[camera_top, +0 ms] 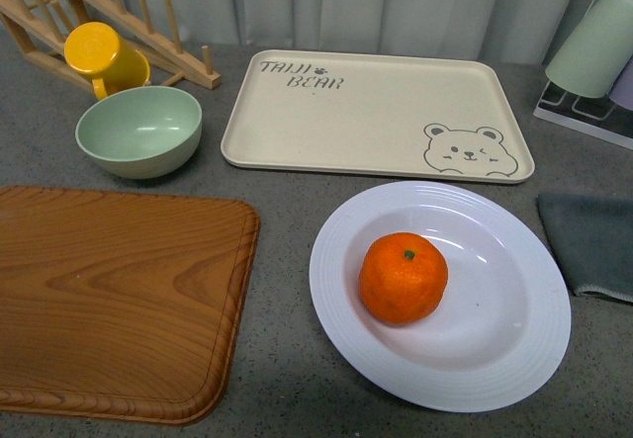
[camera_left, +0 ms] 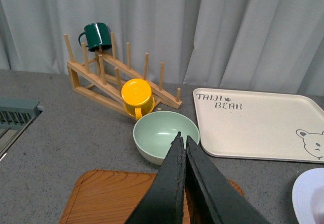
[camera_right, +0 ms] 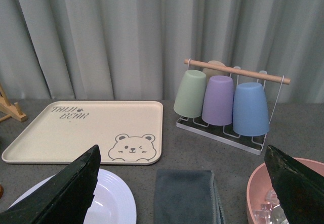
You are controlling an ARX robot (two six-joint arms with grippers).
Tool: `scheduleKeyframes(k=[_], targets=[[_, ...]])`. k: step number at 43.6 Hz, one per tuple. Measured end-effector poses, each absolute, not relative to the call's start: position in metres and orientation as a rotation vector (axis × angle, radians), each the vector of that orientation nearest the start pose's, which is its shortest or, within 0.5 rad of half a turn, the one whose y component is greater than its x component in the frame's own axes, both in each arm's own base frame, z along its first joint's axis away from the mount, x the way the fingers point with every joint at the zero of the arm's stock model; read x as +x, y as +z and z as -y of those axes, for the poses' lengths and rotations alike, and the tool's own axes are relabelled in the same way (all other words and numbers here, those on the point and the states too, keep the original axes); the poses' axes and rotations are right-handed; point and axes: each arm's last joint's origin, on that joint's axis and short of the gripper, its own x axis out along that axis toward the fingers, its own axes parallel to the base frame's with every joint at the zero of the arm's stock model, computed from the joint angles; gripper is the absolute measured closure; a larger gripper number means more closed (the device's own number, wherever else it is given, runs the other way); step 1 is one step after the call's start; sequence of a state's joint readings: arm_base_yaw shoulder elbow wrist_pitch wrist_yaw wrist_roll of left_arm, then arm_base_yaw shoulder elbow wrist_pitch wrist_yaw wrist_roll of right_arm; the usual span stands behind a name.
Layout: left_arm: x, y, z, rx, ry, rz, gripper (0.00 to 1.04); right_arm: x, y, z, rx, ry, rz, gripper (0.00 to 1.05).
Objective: Place orange and plate with both arms
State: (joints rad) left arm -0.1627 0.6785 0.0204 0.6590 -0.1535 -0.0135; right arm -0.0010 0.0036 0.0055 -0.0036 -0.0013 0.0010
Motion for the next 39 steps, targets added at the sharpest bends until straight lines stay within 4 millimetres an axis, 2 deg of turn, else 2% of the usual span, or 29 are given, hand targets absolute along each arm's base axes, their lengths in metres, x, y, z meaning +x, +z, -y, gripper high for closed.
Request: scheduleKeyframes(k=[14, 39], targets=[[0.127, 0.172, 0.001, -0.008, 0.006, 0.019, 1.01, 0.098, 0.165, 0.000, 0.001, 0.000, -0.002, 0.09], [0.112, 0.173, 0.000, -0.007, 0.000, 0.023, 1.01, 0.098, 0.165, 0.000, 0.001, 0.000, -0.002, 0.09]])
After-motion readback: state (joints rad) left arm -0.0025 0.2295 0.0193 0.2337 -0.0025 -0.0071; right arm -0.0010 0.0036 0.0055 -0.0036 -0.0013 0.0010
